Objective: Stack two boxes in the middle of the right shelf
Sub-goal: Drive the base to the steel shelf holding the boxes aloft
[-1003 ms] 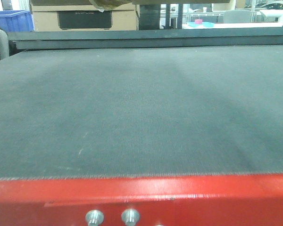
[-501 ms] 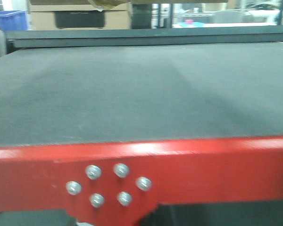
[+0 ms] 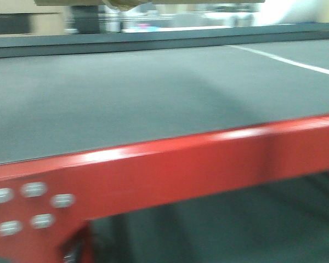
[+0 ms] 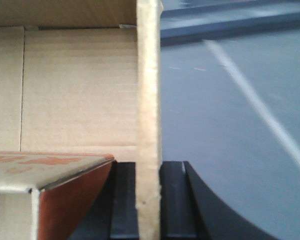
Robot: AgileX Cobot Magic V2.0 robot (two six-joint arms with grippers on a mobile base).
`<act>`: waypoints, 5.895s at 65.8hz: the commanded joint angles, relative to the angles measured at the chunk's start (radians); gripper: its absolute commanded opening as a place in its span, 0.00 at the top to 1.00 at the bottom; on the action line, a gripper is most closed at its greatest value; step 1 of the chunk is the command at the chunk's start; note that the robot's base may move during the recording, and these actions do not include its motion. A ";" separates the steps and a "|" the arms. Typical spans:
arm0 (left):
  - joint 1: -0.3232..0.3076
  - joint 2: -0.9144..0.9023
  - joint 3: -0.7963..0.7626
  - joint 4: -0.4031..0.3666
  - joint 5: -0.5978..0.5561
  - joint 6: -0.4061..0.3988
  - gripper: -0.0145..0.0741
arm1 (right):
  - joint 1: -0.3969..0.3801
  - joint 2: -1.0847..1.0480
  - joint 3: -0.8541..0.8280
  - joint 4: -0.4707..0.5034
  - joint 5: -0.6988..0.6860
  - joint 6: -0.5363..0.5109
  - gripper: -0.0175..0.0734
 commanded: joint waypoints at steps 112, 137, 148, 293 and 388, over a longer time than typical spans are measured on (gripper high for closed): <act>0.004 -0.016 -0.013 0.044 -0.034 -0.001 0.96 | -0.004 -0.020 -0.014 -0.050 -0.031 -0.001 0.98; 0.004 -0.016 -0.013 0.044 -0.034 -0.001 0.96 | -0.004 -0.020 -0.014 -0.050 -0.031 -0.001 0.98; 0.004 -0.016 -0.013 0.044 -0.034 -0.001 0.96 | -0.004 -0.020 -0.014 -0.050 -0.032 -0.001 0.98; 0.004 -0.016 -0.013 0.055 -0.034 -0.001 0.96 | -0.004 -0.020 -0.014 -0.050 -0.069 -0.001 0.98; 0.004 -0.016 -0.013 0.065 -0.034 -0.001 0.96 | -0.004 -0.020 -0.014 -0.050 -0.069 -0.001 0.98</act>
